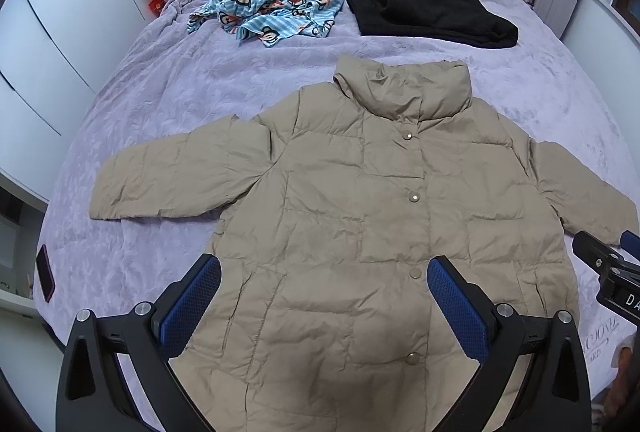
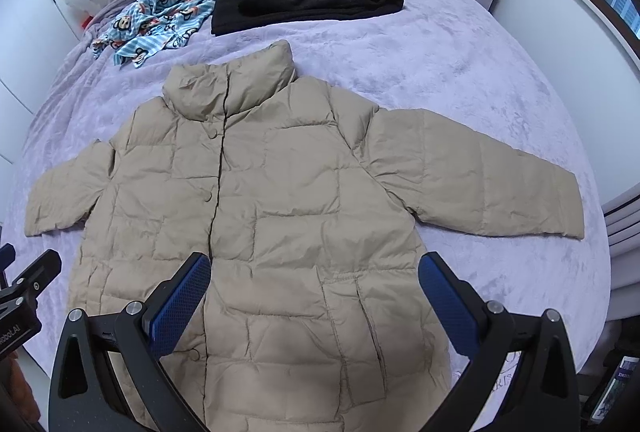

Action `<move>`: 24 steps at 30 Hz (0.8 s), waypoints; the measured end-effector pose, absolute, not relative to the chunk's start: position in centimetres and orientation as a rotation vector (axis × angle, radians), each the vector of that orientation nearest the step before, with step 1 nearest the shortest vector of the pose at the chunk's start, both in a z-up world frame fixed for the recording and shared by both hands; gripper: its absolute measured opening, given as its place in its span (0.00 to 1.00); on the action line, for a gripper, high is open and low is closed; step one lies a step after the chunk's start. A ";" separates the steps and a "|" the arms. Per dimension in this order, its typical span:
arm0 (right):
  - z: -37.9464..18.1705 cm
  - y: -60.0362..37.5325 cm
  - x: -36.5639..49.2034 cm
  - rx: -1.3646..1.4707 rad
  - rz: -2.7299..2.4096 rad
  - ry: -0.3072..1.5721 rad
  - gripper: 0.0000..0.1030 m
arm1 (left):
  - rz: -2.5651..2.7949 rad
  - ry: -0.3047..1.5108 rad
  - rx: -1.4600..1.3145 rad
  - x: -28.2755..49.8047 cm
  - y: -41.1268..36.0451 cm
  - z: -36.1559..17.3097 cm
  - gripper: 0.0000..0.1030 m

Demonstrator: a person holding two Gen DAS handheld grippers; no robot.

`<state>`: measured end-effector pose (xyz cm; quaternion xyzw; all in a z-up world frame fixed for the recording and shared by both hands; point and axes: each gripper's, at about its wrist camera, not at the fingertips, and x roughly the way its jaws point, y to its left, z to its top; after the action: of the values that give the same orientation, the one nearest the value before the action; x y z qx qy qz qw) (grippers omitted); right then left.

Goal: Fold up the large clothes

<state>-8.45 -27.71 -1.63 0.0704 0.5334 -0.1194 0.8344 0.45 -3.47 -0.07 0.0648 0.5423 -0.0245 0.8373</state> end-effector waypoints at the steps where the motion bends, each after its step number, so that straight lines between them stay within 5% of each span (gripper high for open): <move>1: -1.7 -27.7 -8.5 0.150 -0.252 1.130 1.00 | -0.052 1.149 0.136 0.5 -3.4 -0.1 1.00; 24: -1.8 -27.7 -8.6 0.152 -0.253 1.133 1.00 | -0.048 1.150 0.135 0.1 -3.1 -0.6 1.00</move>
<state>-8.60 -27.68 -1.83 0.0716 0.5345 -0.1194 0.8336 0.14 -3.09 -0.64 0.0638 0.5433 -0.0229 0.8368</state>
